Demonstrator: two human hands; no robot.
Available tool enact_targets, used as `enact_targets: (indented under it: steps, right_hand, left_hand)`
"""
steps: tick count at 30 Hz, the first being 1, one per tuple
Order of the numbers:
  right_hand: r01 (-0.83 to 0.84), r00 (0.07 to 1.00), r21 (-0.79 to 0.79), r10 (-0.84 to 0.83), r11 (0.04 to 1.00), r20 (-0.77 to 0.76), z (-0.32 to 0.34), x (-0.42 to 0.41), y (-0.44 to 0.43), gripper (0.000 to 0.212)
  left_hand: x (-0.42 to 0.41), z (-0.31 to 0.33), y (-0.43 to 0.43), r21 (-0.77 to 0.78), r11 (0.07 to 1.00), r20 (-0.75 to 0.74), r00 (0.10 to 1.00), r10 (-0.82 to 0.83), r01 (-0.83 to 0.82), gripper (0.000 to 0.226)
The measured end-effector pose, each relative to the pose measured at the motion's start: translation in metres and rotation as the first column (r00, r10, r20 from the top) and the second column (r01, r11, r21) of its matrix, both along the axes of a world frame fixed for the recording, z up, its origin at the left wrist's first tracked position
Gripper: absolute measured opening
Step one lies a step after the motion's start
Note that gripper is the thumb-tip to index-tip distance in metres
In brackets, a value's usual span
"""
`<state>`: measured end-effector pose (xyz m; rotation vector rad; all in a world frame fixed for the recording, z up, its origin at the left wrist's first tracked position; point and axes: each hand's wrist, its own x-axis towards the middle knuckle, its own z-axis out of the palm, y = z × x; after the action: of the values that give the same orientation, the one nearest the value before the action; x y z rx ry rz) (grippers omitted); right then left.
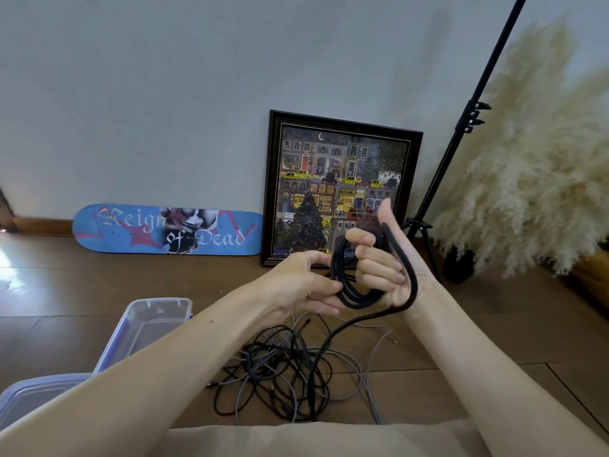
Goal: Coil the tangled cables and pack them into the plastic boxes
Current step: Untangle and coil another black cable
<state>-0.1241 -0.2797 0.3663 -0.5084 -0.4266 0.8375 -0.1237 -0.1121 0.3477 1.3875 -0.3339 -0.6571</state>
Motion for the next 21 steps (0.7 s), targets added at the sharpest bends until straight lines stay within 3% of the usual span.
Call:
enact_targets:
  steps: [5,9,18,21]
  right_hand:
    - [0.024,0.999,0.077,-0.027,0.997,0.038,-0.001,0.001,0.004,0.047]
    - [0.067,0.996,0.053,-0.07,0.996,0.05,-0.001,-0.003,0.006,0.039]
    - [0.266,0.964,-0.136,-0.262,0.954,0.051,0.001,-0.008,0.017,0.038]
    - [0.388,0.922,-0.268,-0.371,0.882,0.114,0.004,-0.014,0.025,0.05]
  left_hand:
    - [-0.005,-0.002,-0.002,-0.11,0.994,-0.156,0.988,-0.018,0.001,0.039]
    - [-0.004,-0.002,-0.004,-0.101,0.995,-0.178,0.984,0.008,-0.026,0.034]
    - [-0.003,-0.007,-0.007,-0.039,0.997,-0.17,0.984,0.057,-0.065,0.048]
    - [-0.006,-0.007,-0.009,-0.077,0.996,-0.169,0.985,0.035,-0.049,0.034]
